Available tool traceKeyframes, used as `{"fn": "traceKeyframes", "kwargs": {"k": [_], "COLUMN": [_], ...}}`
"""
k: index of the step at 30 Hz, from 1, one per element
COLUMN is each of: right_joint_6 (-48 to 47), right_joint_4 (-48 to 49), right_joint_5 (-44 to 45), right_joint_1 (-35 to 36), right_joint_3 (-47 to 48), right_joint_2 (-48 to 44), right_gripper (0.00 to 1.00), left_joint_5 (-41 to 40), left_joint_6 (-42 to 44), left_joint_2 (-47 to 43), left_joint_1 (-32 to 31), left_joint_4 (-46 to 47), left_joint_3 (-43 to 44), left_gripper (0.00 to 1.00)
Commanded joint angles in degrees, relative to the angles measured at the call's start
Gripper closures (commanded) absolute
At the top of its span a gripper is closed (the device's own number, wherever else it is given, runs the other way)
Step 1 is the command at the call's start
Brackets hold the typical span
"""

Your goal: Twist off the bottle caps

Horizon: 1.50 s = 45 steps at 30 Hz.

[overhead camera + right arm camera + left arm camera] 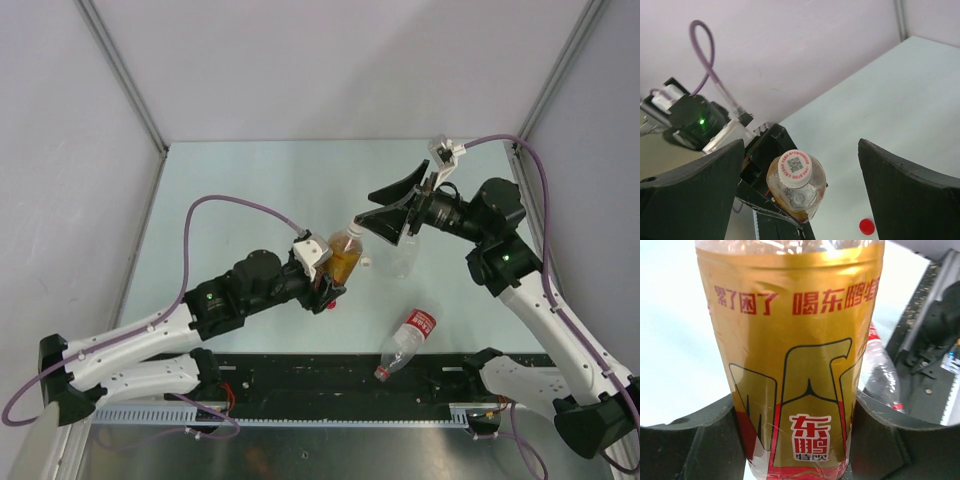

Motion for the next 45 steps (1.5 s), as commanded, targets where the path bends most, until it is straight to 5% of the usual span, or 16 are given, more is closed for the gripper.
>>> {"fn": "traceKeyframes", "kwargs": {"k": [1, 10, 15, 24, 37, 45], "right_joint_6": [1.4, 2.1, 3.1, 3.7, 1.6, -4.6], "right_joint_4": [-2.5, -9.1, -9.8, -8.5, -7.4, -7.4], "right_joint_5": [10.4, 19.9, 20.4, 18.3, 13.8, 8.9], "right_joint_1": [1.4, 5.4, 6.4, 7.5, 7.7, 7.5], "right_joint_3": [1.2, 3.4, 4.0, 3.9, 3.9, 3.9], "right_joint_2": [0.9, 4.3, 6.1, 7.7, 7.5, 4.8], "right_gripper": [0.01, 0.01, 0.12, 0.33, 0.96, 1.00], "left_joint_5": [-15.6, -32.4, -35.5, -35.0, -32.0, -20.7], "left_joint_6": [-0.9, -3.2, -3.8, -4.3, -5.2, -3.2], "left_joint_2": [1.4, 6.3, 8.7, 9.3, 7.5, 3.6], "left_joint_1": [-1.9, -5.3, -6.1, -6.2, -6.2, -6.2], "left_joint_4": [-3.7, -11.6, -14.1, -15.0, -15.1, -11.0], "left_joint_3": [4.4, 9.4, 11.0, 11.2, 10.6, 8.8], "left_gripper": [1.00, 1.00, 1.00, 1.00, 1.00, 1.00]}}
